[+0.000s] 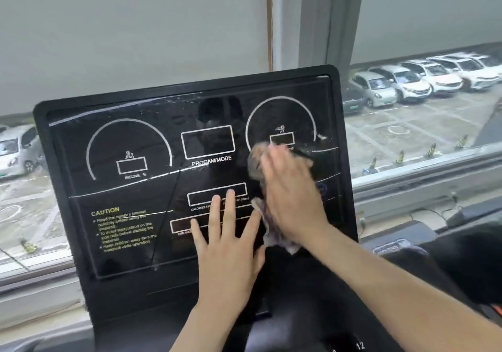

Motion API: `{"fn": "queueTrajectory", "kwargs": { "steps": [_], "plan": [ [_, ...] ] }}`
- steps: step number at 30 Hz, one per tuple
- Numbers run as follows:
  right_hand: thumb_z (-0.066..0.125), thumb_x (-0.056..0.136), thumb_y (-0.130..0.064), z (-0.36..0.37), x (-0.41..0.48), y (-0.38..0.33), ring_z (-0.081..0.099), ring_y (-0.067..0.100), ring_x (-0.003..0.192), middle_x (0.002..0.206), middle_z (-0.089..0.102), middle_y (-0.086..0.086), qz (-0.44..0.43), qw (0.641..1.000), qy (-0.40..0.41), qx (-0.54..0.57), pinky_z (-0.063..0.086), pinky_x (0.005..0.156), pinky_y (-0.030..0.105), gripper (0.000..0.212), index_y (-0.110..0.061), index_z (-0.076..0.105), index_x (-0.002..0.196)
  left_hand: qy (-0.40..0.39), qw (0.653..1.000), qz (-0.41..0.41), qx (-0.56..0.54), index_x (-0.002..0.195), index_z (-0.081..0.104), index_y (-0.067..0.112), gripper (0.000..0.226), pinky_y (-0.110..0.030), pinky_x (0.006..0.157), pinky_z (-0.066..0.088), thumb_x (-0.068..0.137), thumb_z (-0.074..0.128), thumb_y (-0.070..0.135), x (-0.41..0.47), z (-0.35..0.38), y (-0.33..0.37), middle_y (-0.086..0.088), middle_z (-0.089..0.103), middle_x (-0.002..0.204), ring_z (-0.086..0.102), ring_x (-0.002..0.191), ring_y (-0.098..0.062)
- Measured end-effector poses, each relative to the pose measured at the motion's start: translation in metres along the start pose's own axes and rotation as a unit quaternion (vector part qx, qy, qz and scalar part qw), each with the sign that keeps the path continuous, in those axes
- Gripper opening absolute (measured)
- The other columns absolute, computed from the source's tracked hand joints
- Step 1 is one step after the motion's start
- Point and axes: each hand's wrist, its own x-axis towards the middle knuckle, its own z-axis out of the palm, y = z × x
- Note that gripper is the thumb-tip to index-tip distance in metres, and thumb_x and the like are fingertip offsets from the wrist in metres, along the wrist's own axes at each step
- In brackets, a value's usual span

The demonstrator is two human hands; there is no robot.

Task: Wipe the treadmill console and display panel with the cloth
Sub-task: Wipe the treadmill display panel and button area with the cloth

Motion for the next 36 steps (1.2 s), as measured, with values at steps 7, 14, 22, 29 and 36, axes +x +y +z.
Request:
{"fn": "queueTrajectory", "kwargs": {
  "steps": [7,14,22,29,36],
  "plan": [
    [0.038,0.099,-0.012,-0.041,0.067,0.094,0.024,0.035,0.145,0.156,0.028,0.018,0.105,0.993,0.047,-0.013,0.028,0.112,0.056,0.051,-0.002,0.029,0.149,0.003,1.000,-0.002,-0.014,0.136,0.054,0.028,0.071,-0.063,0.106,0.030,0.070,0.079,0.036,-0.006,0.005,0.011,-0.018,0.029,0.154,0.026,0.142,-0.038],
    [0.043,0.093,-0.014,0.002,-0.092,0.037,0.023,0.028,0.147,0.156,0.029,0.014,-0.055,0.998,-0.033,-0.007,0.033,0.111,0.049,0.058,-0.005,0.031,0.149,0.011,0.999,0.018,-0.034,0.136,0.055,0.024,0.067,-0.057,0.110,0.028,0.072,0.078,0.021,-0.013,0.014,0.012,-0.017,0.029,0.155,0.025,0.143,-0.036],
    [0.035,0.089,-0.001,-0.012,-0.008,0.066,0.020,0.033,0.146,0.156,0.028,0.016,0.119,0.991,0.039,0.042,0.027,0.113,0.056,0.060,-0.002,0.028,0.149,0.005,0.991,0.043,-0.123,0.117,0.066,0.016,0.044,-0.039,0.073,0.054,0.076,0.072,0.004,-0.061,0.032,0.001,-0.005,0.055,0.116,0.053,0.097,-0.025],
    [0.043,0.091,-0.013,0.004,-0.116,0.003,0.040,0.029,0.137,0.145,0.049,0.010,-0.118,0.982,-0.098,0.113,0.034,0.110,0.045,0.045,-0.005,0.055,0.134,-0.009,0.986,0.035,-0.162,0.116,0.067,0.010,0.050,-0.031,0.091,0.048,0.069,0.069,-0.006,-0.071,0.026,-0.002,-0.007,0.055,0.122,0.049,0.112,-0.023],
    [0.043,0.087,-0.002,-0.015,-0.181,0.035,0.044,0.024,0.136,0.142,0.051,0.007,0.073,0.986,-0.077,0.126,0.032,0.115,0.037,0.048,-0.003,0.056,0.133,-0.045,0.987,0.006,-0.155,0.115,0.067,0.006,0.050,-0.043,0.105,0.042,0.067,0.063,-0.009,-0.096,0.027,0.009,-0.016,0.043,0.143,0.039,0.132,-0.034]
  ]
}}
